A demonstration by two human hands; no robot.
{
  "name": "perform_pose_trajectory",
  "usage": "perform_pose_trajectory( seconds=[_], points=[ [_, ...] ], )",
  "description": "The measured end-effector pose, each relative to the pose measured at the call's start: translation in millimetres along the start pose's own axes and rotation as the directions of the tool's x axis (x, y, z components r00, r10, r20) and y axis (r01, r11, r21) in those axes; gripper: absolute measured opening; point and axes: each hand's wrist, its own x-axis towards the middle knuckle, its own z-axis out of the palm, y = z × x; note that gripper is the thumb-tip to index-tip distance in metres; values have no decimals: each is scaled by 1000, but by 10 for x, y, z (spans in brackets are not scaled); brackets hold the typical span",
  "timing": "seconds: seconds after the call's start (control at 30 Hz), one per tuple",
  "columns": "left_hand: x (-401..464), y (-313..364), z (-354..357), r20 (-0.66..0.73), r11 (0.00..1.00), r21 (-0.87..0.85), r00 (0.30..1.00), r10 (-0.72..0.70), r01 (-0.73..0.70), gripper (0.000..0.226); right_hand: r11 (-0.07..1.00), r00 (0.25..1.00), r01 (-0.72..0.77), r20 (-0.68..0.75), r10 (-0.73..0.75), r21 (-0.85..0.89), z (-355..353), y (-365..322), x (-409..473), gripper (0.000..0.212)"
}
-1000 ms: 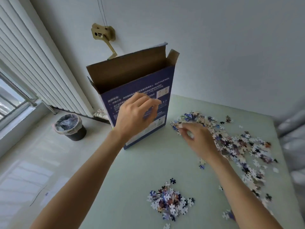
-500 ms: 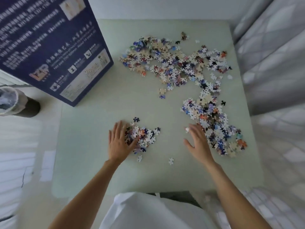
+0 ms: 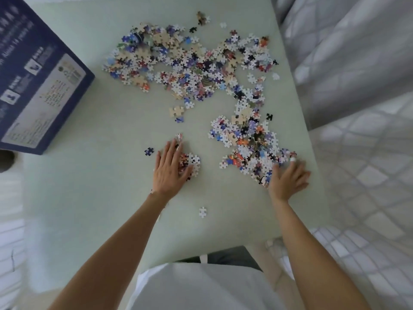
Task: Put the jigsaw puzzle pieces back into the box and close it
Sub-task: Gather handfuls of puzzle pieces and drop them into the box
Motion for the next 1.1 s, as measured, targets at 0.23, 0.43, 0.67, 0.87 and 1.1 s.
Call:
perform_pose_trajectory(
  seconds=[0.23, 0.43, 0.67, 0.87, 1.1],
  points=[
    [-6, 24, -150, 20, 999, -30, 999, -41, 42, 73, 834, 809, 550, 218, -546, 49, 518, -845, -270, 56],
    [56, 212, -250, -47, 989, -81, 990, -132, 128, 72, 486, 353, 748, 349, -868, 453, 442, -1139, -152, 37],
    [137, 203, -273, -88, 972, -123, 973, -212, 200, 49, 782, 775, 623, 119, -620, 19, 254, -977, 803, 48],
    [164, 131, -494, -161, 959, -238, 968, -193, 152, 41, 687, 633, 725, 351, -690, 43, 656, -1575, 357, 57],
    [28, -73, -500, 39, 895, -64, 897, -440, 442, 80, 507, 220, 737, 551, -805, 446, 597, -1600, -243, 38]
  ],
)
